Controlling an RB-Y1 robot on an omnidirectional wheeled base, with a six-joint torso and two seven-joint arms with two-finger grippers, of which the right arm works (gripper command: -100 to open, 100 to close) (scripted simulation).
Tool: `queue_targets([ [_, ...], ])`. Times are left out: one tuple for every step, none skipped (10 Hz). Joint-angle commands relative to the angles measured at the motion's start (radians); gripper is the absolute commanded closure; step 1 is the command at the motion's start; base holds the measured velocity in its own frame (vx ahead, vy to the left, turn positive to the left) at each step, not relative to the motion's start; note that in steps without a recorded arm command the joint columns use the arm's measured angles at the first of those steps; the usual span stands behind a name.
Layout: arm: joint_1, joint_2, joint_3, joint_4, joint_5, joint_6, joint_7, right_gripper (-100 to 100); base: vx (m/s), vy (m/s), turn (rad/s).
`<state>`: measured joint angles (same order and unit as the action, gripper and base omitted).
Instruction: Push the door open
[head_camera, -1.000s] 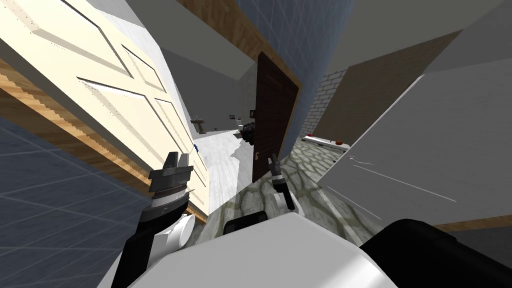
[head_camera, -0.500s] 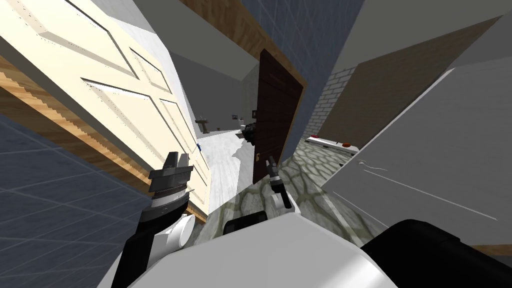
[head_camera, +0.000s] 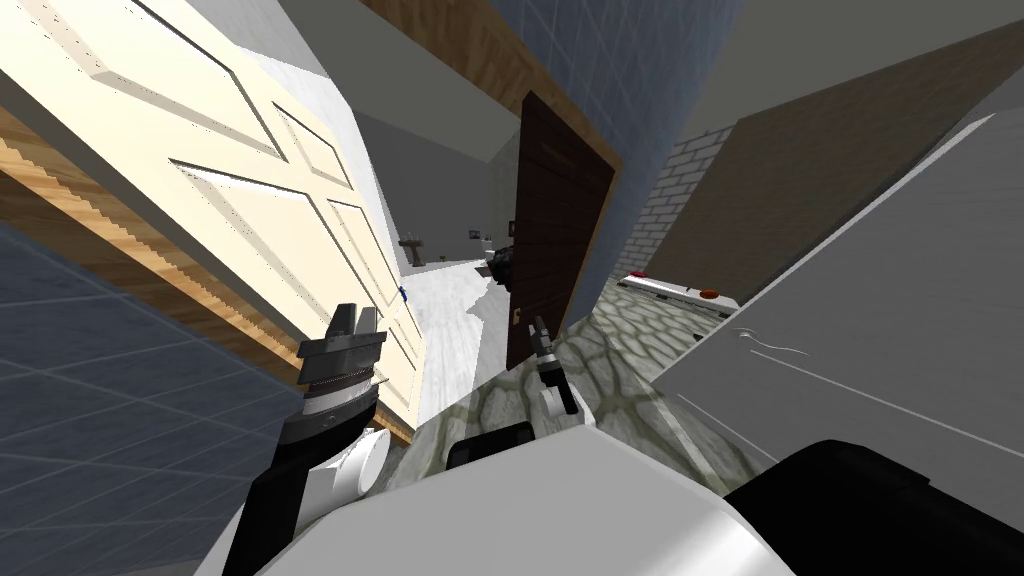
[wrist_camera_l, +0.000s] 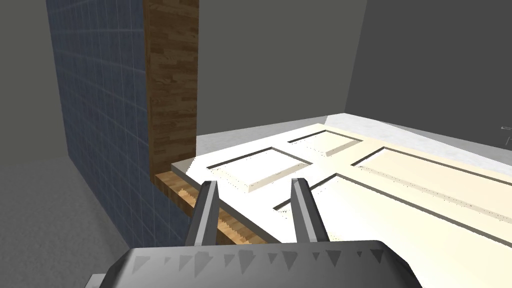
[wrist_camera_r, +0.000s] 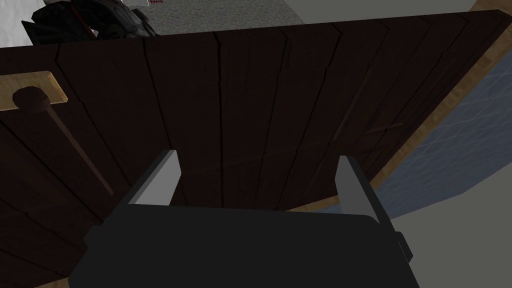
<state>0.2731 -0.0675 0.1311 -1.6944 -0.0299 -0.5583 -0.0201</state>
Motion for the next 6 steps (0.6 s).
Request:
queue_targets([
  [-0.018, -0.009, 0.009, 0.050, -0.015, -0.019, 0.001, -100, 0.052, -0.063, 0.115],
  [-0.018, -0.009, 0.009, 0.070, -0.015, -0.019, 0.001, -100, 0.040, -0.060, 0.062],
  [-0.038, -0.016, 0.015, 0.100, -0.027, -0.031, 0.002, -100, 0.038, -0.072, 0.108],
  [-0.038, -0.016, 0.015, 0.124, -0.027, -0.031, 0.002, -100, 0.031, -0.061, 0.063],
  [-0.038, -0.016, 0.015, 0.124, -0.027, -0.031, 0.002, -100, 0.014, -0.022, -0.008],
  [-0.057, -0.023, 0.022, 0.163, -0.040, -0.043, 0.003, -100, 0.024, -0.042, 0.106],
])
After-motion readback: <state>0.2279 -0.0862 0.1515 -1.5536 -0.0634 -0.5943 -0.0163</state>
